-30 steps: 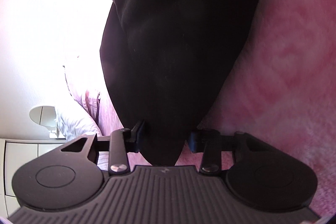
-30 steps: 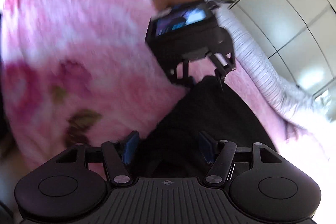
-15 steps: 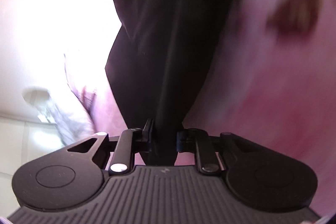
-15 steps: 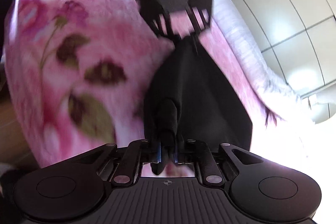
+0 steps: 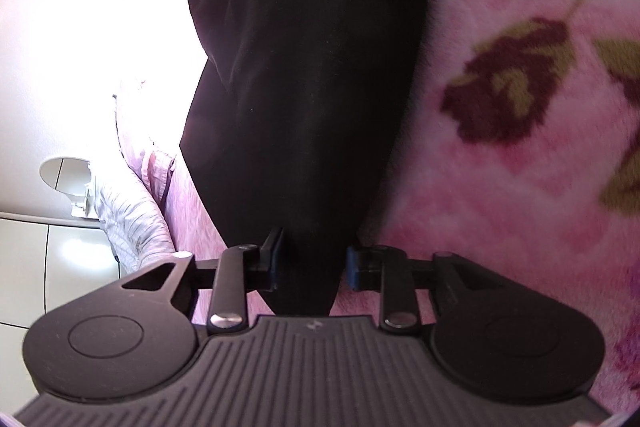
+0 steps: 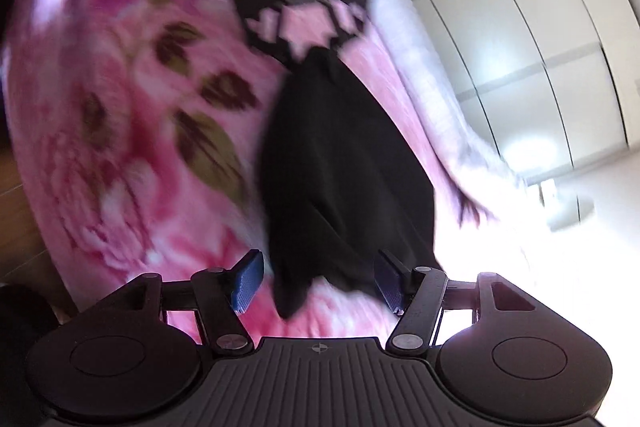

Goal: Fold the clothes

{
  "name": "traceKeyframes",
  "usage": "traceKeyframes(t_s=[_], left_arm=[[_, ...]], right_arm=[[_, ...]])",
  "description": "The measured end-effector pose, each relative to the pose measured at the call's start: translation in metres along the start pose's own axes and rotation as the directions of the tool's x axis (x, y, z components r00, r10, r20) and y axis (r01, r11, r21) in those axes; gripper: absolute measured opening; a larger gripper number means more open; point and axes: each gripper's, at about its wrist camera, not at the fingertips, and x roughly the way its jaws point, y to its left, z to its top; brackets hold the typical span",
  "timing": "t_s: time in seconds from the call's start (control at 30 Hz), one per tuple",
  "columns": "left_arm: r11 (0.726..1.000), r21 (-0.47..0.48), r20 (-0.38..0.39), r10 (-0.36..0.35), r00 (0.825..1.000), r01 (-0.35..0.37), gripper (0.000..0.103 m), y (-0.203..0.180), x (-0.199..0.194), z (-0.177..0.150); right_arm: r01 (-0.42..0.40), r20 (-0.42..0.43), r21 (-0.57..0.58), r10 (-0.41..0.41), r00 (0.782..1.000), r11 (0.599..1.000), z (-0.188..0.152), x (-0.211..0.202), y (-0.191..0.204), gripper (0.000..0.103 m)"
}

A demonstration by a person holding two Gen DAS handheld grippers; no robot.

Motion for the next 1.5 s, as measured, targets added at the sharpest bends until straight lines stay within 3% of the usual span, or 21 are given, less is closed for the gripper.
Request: traceKeyframes(t_s=[0.03,0.07,0.2,0.3,0.4,0.43,0.47,0.5,0.57,0.6,0.63,0.77,0.83,0.97,1.0,1.03,1.13,1.27,1.33,1.4,1.5], left_arm=[[1.0,0.0,0.004,0.004,1.0,-0.004,0.022,0.001,-0.001,-0.001],[1.0,-0.001,0.007,0.008,1.0,-0.008,0.021,0.001,-0.001,-0.003],[0.999,-0.027,0.009,0.017,1.0,-0.017,0.019,0.002,-0.007,-0.002],[0.999,-0.044,0.014,0.025,1.0,-0.025,0.021,-0.026,-0.011,-0.002],[0.999,-0.011,0.04,0.045,0.998,-0.045,0.032,-0.043,-0.018,-0.005],[0.999,0.007,0.05,0.052,0.997,-0.053,0.034,-0.046,-0.018,-0.007],[0.997,0.042,0.059,0.068,0.996,-0.071,0.036,-0.049,-0.018,-0.009],[0.993,0.076,0.069,0.084,0.994,-0.089,0.039,-0.051,-0.018,-0.011],[0.982,0.145,0.072,0.108,0.992,-0.117,0.04,-0.051,-0.013,-0.013],[0.975,0.18,0.074,0.12,0.99,-0.131,0.041,-0.052,-0.01,-0.014],[0.97,0.203,0.08,0.12,0.99,-0.134,0.042,-0.052,-0.007,-0.015],[0.953,0.267,0.107,0.116,0.987,-0.141,0.042,-0.05,0.006,-0.015],[0.954,0.271,0.109,0.103,0.989,-0.129,0.034,-0.046,0.012,-0.014],[0.974,0.197,0.11,0.096,0.989,-0.116,0.02,-0.04,0.011,-0.014],[0.977,0.176,0.111,0.104,0.988,-0.122,0.018,-0.039,0.009,-0.013],[0.982,0.143,0.105,0.109,0.989,-0.123,0.018,-0.036,0.006,-0.011],[0.992,0.062,0.068,0.11,0.992,-0.114,0.017,-0.03,-0.006,0.005],[0.997,0.003,0.033,0.074,0.997,-0.074,0.017,-0.03,-0.026,0.053],[0.998,-0.023,0.02,0.053,0.998,-0.053,0.017,-0.034,-0.034,0.082],[0.998,-0.048,0.007,0.032,0.999,-0.031,0.018,-0.038,-0.043,0.11],[0.995,-0.1,0.039,-0.013,0.999,0.017,0.021,-0.048,-0.058,0.113]], right_arm=[[0.004,0.008,-0.027,-0.003,1.0,1.0,0.003,0.004,0.005,0.023],[-0.011,-0.011,-0.007,0.011,1.0,1.0,0.001,0.007,0.002,0.01],[-0.052,-0.109,0.077,0.06,0.992,0.996,-0.022,0.01,-0.011,0.003],[-0.06,-0.207,0.16,0.093,0.974,0.985,-0.047,0.009,-0.019,0.0],[-0.024,-0.218,0.37,0.112,0.969,0.929,-0.063,-0.001,-0.043,0.0],[-0.016,-0.208,0.471,0.129,0.97,0.882,-0.067,-0.002,-0.056,0.0],[-0.03,-0.182,0.587,0.168,0.969,0.809,-0.073,-0.001,-0.071,0.001],[-0.067,-0.127,0.708,0.219,0.967,0.703,-0.08,0.005,-0.087,0.008],[-0.127,-0.01,0.873,0.278,0.96,0.471,-0.095,0.024,-0.116,0.041],[-0.147,0.039,0.919,0.286,0.957,0.365,-0.102,0.036,-0.127,0.064],[-0.166,0.089,0.953,0.289,0.953,0.253,-0.11,0.048,-0.138,0.072],[-0.19,0.198,0.98,0.275,0.941,-0.057,-0.14,0.107,-0.169,0.072],[-0.172,0.217,0.967,0.263,0.94,-0.185,-0.163,0.137,-0.177,0.072],[-0.136,0.236,0.922,0.247,0.94,-0.362,-0.2,0.184,-0.189,0.072],[-0.141,0.252,0.903,0.235,0.939,-0.405,-0.208,0.193,-0.191,0.066],[-0.156,0.273,0.892,0.23,0.934,-0.425,-0.213,0.201,-0.195,0.042],[-0.202,0.321,0.894,0.256,0.912,-0.401,-0.216,0.218,-0.213,0.032],[-0.266,0.361,0.911,0.295,0.885,-0.316,-0.208,0.252,-0.247,0.028],[-0.305,0.391,0.911,0.346,0.853,-0.277,-0.194,0.287,-0.262,0.029],[-0.344,0.419,0.906,0.417,0.807,-0.246,-0.186,0.314,-0.276,0.031],[-0.319,0.34,0.94,0.437,0.833,-0.123,-0.18,0.288,-0.281,0.036]])
